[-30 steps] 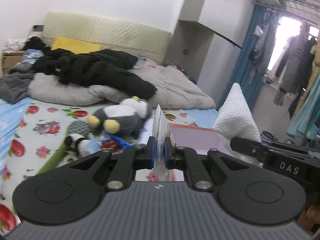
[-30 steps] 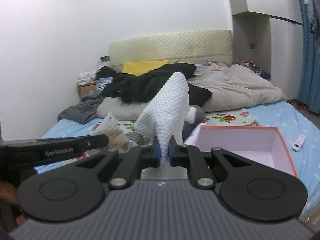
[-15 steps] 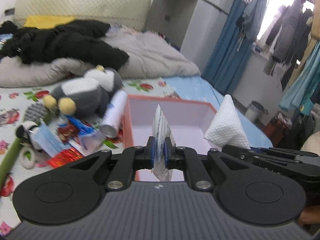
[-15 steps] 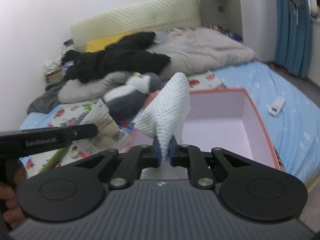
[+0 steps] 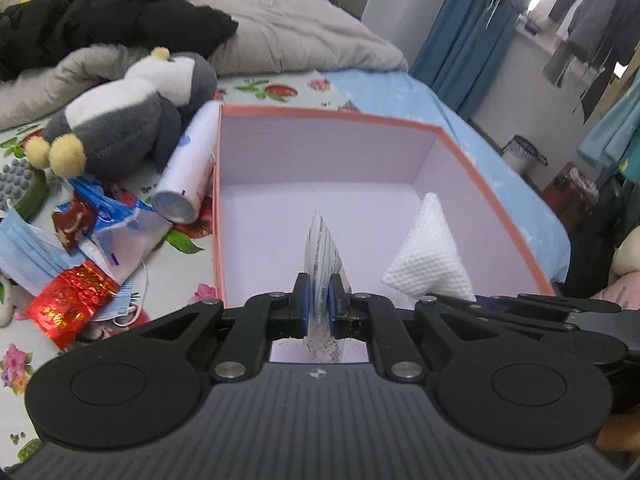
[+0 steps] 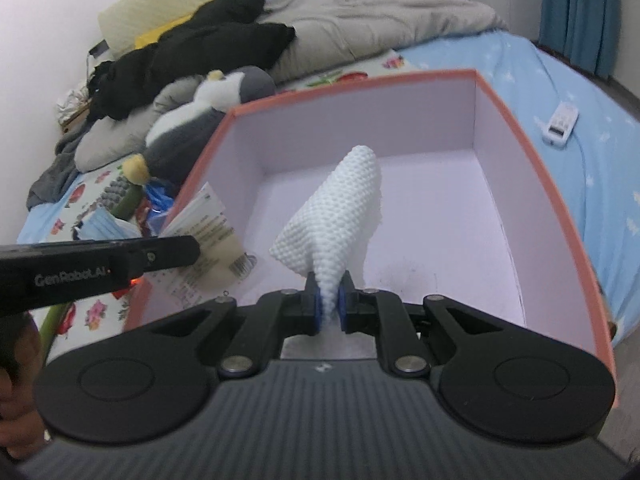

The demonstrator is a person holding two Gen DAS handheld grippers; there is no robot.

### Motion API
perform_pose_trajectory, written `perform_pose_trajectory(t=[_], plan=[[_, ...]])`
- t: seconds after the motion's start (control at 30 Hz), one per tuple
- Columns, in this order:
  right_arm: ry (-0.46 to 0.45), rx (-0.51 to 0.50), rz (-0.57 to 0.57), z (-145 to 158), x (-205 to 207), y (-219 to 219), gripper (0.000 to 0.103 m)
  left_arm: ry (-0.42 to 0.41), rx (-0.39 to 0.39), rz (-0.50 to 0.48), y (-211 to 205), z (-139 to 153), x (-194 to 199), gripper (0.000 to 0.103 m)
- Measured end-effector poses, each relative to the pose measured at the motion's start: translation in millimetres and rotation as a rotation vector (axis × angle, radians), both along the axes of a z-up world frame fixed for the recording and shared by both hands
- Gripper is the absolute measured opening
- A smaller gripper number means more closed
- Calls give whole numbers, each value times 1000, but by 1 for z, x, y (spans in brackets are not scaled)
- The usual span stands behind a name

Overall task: Organize soft objects
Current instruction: 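Open both tools to drop the towel and bag into the box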

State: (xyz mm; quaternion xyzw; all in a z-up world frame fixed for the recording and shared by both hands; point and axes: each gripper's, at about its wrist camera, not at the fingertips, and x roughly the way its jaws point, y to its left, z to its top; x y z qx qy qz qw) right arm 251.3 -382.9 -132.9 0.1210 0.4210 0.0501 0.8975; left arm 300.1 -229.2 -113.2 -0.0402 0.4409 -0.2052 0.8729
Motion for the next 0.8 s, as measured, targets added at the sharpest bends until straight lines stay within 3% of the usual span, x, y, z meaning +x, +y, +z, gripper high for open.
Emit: perform_pose_trajectory(t=[0.23, 0.3, 0.4, 0.57, 0.8], plan=[[31, 21, -26, -15, 6, -9, 15, 33, 8, -22, -7, -17, 8, 11], [38, 25, -26, -15, 5, -10, 29, 32, -4, -24, -7, -14, 6, 14], [27, 8, -38, -10, 2, -10, 50, 20, -13, -12, -4, -9, 2, 28], [-17, 1, -52, 7, -8, -9, 48, -29, -28, -5, 5, 15, -12, 29], [-149, 13, -51, 54, -39, 2, 48, -126, -40, 12, 28, 66, -43, 29]])
